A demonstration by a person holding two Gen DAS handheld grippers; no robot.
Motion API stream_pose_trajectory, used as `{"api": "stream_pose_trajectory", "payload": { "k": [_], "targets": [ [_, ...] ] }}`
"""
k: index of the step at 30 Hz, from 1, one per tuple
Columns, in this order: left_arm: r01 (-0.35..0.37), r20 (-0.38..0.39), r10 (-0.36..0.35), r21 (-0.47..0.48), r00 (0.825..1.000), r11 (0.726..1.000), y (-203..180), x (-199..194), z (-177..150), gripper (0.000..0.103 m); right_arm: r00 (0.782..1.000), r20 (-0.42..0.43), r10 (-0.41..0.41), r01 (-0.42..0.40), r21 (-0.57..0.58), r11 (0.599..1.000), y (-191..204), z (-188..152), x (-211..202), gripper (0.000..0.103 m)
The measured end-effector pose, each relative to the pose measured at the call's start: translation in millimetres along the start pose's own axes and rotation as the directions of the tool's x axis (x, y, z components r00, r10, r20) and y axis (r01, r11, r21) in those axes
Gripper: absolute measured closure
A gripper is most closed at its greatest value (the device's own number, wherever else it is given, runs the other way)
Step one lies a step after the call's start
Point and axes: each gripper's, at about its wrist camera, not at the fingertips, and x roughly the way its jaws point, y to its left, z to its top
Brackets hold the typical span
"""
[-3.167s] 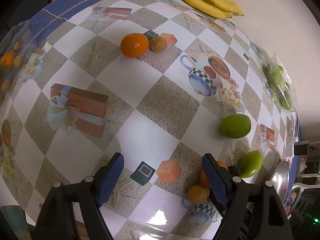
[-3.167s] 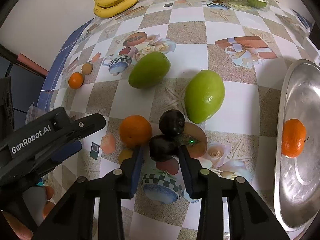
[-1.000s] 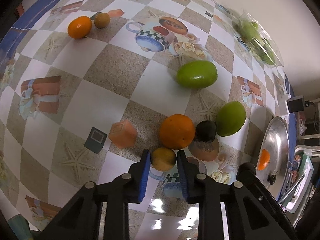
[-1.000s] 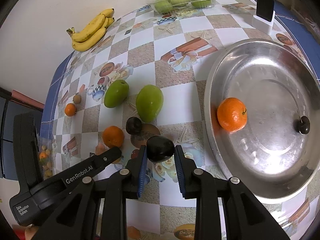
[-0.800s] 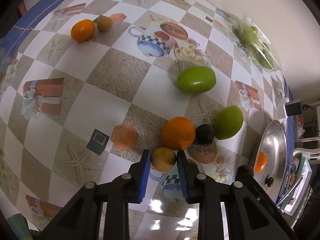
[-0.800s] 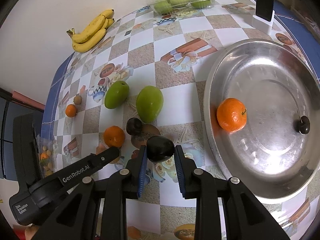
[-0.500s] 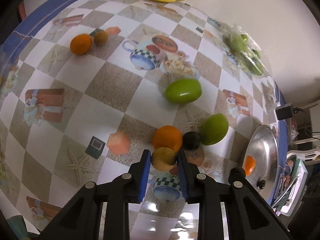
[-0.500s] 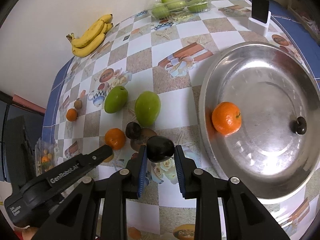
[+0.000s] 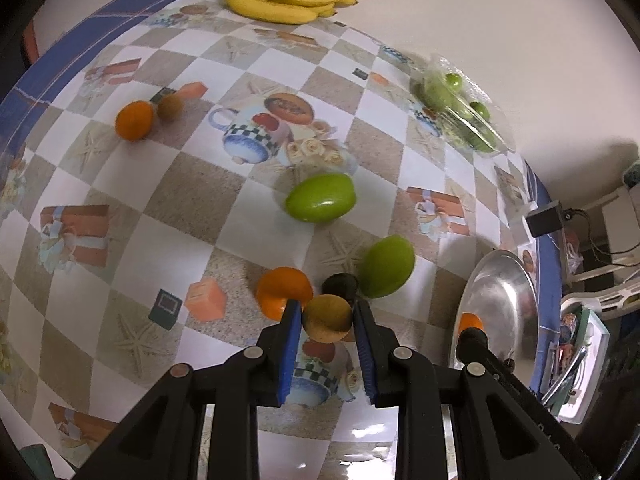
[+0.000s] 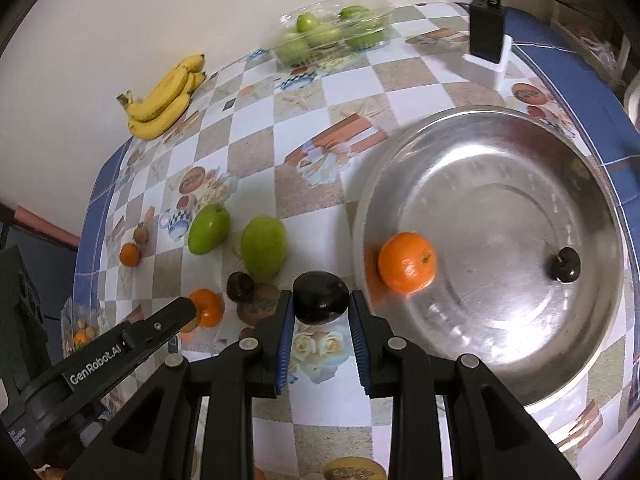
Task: Organize fruits
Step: 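Carry the yellow fruit in the left gripper and plum in the right over the bowl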
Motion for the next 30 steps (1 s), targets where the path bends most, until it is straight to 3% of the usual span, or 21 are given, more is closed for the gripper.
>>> {"api": "stream_pose_trajectory", "payload": {
  "k": [12,19,25,30],
  "targets": [
    [0.061,-0.011,-0.06,0.173,0.998,0.983,-60,7,-21,0.074,0.995,0.069,-0.077,0.066,0.146,0.987,-56,10,-23,0.075],
    [0.103,-0.045,-0.094,0.346,0.995,0.933,-118,20,-52,0.074,0.99,0.081,-0.114,0.089,0.264,0.96,-104,8,-36,0.075],
    [0.098,-0.058,-0.081,0.471,0.995,0.876,-152,35,-76,0.074,0.99,0.072,-0.122,0.097,0.286,0.953,-118,7,-38,0.074],
    [0.126,-0.1,-0.088,0.483,0.991,0.866,-156,50,-79,0.074,0.993,0.043,-0.11,0.094,0.284,0.954,-119,6,-31,0.074]
  ]
}}
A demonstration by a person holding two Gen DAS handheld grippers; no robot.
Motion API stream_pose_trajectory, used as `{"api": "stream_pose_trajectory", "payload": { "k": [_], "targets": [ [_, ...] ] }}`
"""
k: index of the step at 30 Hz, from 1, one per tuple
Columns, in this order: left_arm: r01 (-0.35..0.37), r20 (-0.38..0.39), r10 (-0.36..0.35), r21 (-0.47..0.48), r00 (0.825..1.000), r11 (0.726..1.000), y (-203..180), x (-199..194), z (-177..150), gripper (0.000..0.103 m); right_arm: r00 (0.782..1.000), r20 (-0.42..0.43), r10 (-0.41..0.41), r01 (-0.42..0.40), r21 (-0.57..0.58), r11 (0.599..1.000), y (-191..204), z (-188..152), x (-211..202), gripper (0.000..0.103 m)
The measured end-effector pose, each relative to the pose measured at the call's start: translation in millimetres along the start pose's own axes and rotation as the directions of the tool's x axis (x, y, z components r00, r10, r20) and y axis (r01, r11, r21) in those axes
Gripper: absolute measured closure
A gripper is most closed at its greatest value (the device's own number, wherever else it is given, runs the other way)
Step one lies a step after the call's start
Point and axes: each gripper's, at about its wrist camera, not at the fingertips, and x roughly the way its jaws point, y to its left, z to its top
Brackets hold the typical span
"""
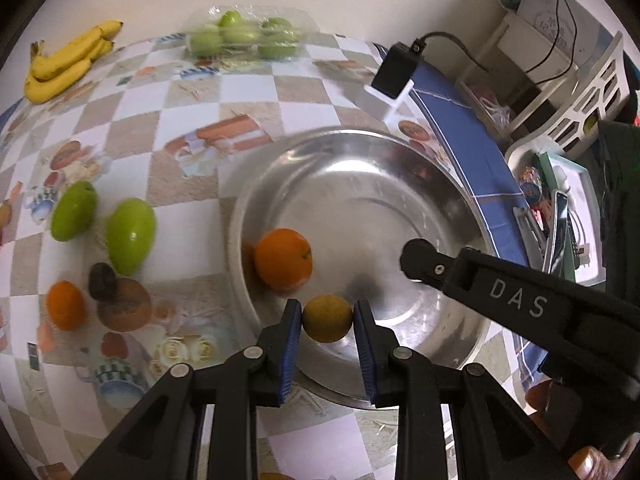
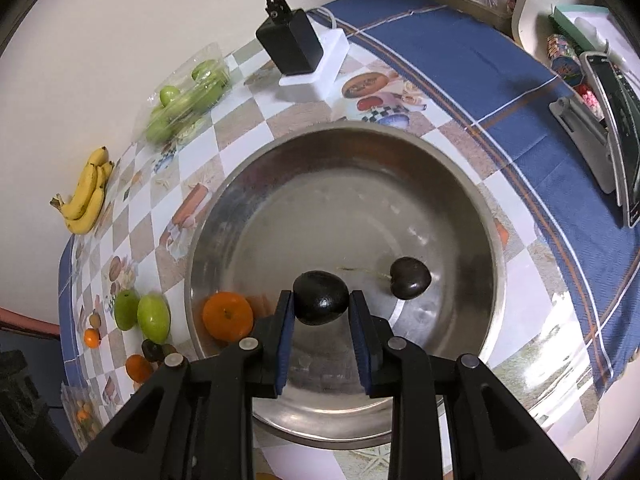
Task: Organize fruits
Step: 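Carry the yellow fruit in the left gripper and plum in the right over the bowl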
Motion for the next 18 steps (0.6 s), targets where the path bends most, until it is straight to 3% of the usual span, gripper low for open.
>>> {"api": "stream_pose_trajectory", "payload": {
  "k": [15,18],
  "targets": [
    [0.025,-0.055,-0.028,-0.058,0.998,0.998,12,15,0,0.072,0.997,-0.071,-0.025,0.025,0.01,1.0,-3,-3,16,0.074],
    [0.032,-0.058,-0.035,-0.066,0.998,0.997,14,14,0,0.065,0.997,-0.071,-0.027,0.027,0.01,1.0,-3,-3,16,0.074]
  ]
}}
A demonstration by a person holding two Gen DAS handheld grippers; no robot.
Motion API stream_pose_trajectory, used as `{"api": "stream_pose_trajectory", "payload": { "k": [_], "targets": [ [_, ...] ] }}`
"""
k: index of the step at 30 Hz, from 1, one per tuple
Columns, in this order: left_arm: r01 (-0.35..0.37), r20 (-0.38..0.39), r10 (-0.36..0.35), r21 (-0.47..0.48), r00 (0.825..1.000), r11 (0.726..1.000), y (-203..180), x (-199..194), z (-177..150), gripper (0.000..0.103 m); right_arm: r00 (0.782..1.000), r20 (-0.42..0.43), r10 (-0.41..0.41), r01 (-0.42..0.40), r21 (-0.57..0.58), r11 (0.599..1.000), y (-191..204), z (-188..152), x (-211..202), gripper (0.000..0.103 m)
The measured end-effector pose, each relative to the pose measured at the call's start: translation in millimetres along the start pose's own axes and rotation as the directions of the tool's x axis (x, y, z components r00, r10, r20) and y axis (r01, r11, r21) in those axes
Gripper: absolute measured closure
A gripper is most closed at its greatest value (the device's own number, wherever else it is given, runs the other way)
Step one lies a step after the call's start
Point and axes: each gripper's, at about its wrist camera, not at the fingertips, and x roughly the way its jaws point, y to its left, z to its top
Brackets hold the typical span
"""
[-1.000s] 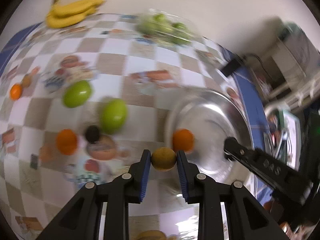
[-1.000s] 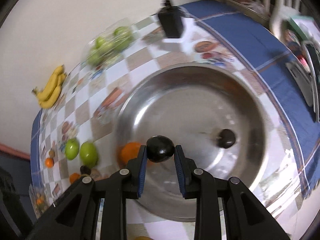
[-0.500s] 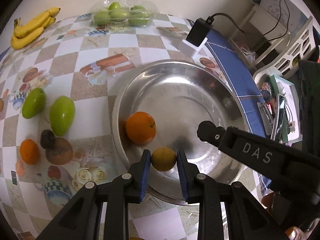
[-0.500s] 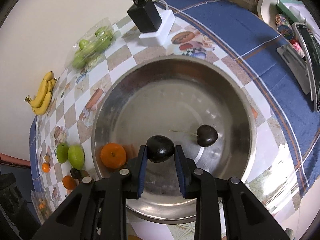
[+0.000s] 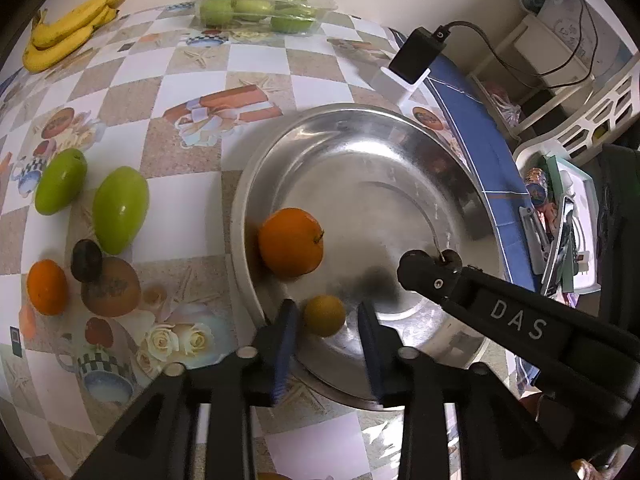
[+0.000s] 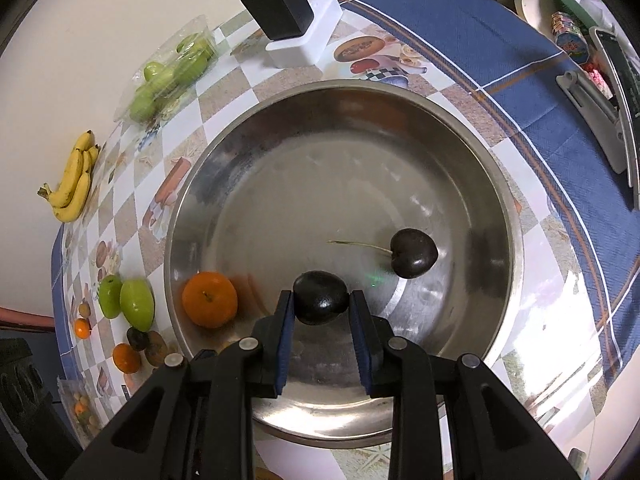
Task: Organize fruits
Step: 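Carry the yellow fruit in the left gripper and plum in the right over the bowl, then open the left gripper to drop the yellow fruit while the right gripper releases the plum, then move both grippers away from the bowl back toward the fruit pile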
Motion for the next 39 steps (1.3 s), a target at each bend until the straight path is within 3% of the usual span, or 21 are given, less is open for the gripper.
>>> {"api": "stream_pose_trajectory", "payload": {
  "k": [4,11,15,18,22,24,31,34,37,39],
  "targets": [
    [0.009,0.009,-0.009,-0.001,1.0,1.0,-1,-5,1,0.058,1.0,0.002,-0.007,0.007,-0.002,1.0,0,0,-1,0.074],
    [0.009,0.032,-0.008,-0.045,0.999,0.999,10,-17,4,0.058,0.999,0.041,0.017,-0.017,0.001,1.0,3,3,-10,0.072],
    [-0.027,0.045,0.031,-0.094,0.999,0.995,23,-25,7,0.058,0.999,0.041,0.014,-0.014,-0.009,1.0,5,3,-10,0.073],
    [-0.101,0.057,0.109,-0.139,0.992,0.985,38,-32,8,0.056,0.999,0.04,0.012,-0.011,-0.024,1.0,9,3,-10,0.073],
    [-0.233,0.062,0.248,-0.193,0.967,0.953,61,-41,9,0.047,0.999,0.05,0.002,0.001,-0.061,0.998,17,2,-11,0.072],
    [-0.26,0.063,0.28,-0.222,0.958,0.94,73,-46,9,0.044,0.999,0.051,-0.004,0.009,-0.089,0.996,25,0,-10,0.058],
    [-0.357,0.071,0.394,-0.301,0.916,0.884,110,-64,12,0.026,0.998,0.055,-0.016,0.026,-0.185,0.982,49,-8,-8,0.055],
    [-0.382,0.076,0.428,-0.332,0.9,0.862,127,-72,13,0.019,0.999,0.048,-0.006,0.016,-0.215,0.976,59,-12,-4,0.042],
    [-0.412,0.082,0.466,-0.352,0.881,0.841,141,-78,13,0.012,0.999,0.049,0.0,0.012,-0.241,0.971,67,-16,-1,0.04],
    [-0.43,0.081,0.488,-0.362,0.869,0.827,149,-82,12,0.004,0.999,0.049,0.004,0.009,-0.25,0.968,72,-18,0,0.026]
  ]
}}
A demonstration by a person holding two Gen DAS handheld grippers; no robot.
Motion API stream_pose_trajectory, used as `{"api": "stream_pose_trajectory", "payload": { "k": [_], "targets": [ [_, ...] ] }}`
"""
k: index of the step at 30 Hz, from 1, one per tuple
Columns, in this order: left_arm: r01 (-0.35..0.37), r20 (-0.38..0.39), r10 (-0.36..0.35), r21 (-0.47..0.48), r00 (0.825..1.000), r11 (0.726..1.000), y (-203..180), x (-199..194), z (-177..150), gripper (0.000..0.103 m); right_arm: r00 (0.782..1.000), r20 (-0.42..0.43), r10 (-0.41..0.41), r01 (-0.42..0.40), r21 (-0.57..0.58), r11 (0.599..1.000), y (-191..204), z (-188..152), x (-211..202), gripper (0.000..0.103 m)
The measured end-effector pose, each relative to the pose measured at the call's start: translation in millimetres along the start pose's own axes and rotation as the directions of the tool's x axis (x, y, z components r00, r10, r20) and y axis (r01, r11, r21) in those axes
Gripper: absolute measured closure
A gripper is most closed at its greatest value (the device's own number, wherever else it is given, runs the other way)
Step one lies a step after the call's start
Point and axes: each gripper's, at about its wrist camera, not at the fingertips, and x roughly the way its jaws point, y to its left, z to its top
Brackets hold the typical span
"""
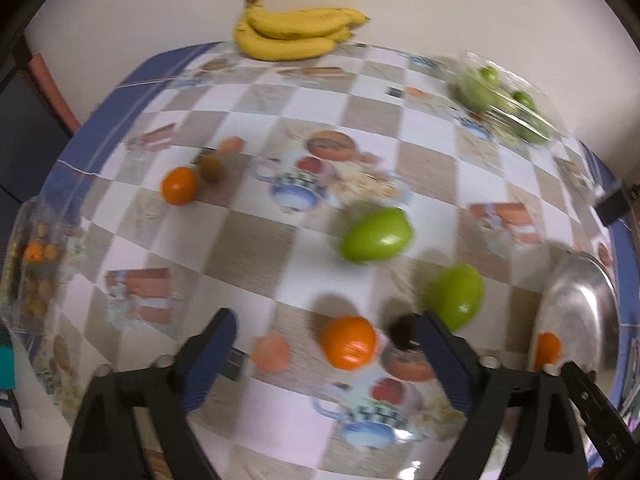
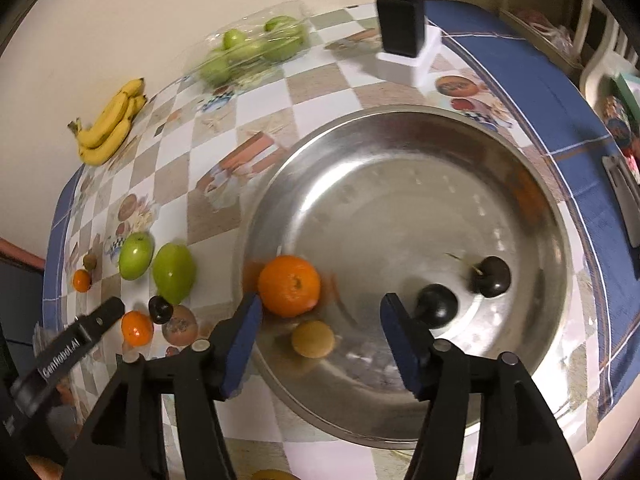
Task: Organize fruits
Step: 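Move both grippers away from the bowl back toward the fruit pile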
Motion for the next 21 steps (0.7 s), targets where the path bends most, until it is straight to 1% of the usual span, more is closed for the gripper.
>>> {"api": "stream_pose_trajectory", "payload": {
  "k": [2,4,6,10,11,12,14,18,21],
  "targets": [
    [-0.019,0.008,0.02,-0.007,1.0,1.0,9,2,3,0.002,1.0,0.002,0.007,-0.007,-0.009,1.0,5,-1,1,0.021],
    [-0.027,0.01,0.027,-0.016,1.0,1.0,17,5,5,0.0,1.0,0.004,0.014,-0.014,-0.026,1.0,12,-1,2,0.021],
    [-0.027,0.006,0.027,-0.023,1.0,0.999,23,7,7,0.0,1.0,0.007,0.012,-0.012,-0.047,0.999,19,-2,4,0.018],
    [-0.03,0.014,0.031,-0.041,0.999,0.999,37,9,10,0.0,1.0,0.009,0.027,-0.026,-0.074,0.997,31,-4,7,0.017],
    [-0.032,0.018,0.033,-0.042,0.999,0.999,40,9,11,0.0,0.999,0.008,0.033,-0.033,-0.076,0.997,33,-4,8,0.016],
    [-0.031,0.022,0.032,-0.047,0.999,0.998,44,10,12,0.0,0.999,0.007,0.04,-0.04,-0.077,0.996,36,-5,9,0.008],
    [-0.014,0.025,0.016,-0.058,1.0,0.998,49,10,13,0.0,0.999,0.013,0.047,-0.046,-0.075,0.996,41,-5,10,0.0],
    [0.004,0.039,-0.001,-0.067,0.999,0.998,55,8,16,0.0,0.998,0.024,0.063,-0.061,-0.064,0.996,50,-3,10,0.0],
    [0.021,0.054,-0.017,-0.073,0.998,0.997,57,7,18,0.0,0.996,0.054,0.071,-0.067,-0.078,0.995,59,-1,8,0.0]
  ]
}}
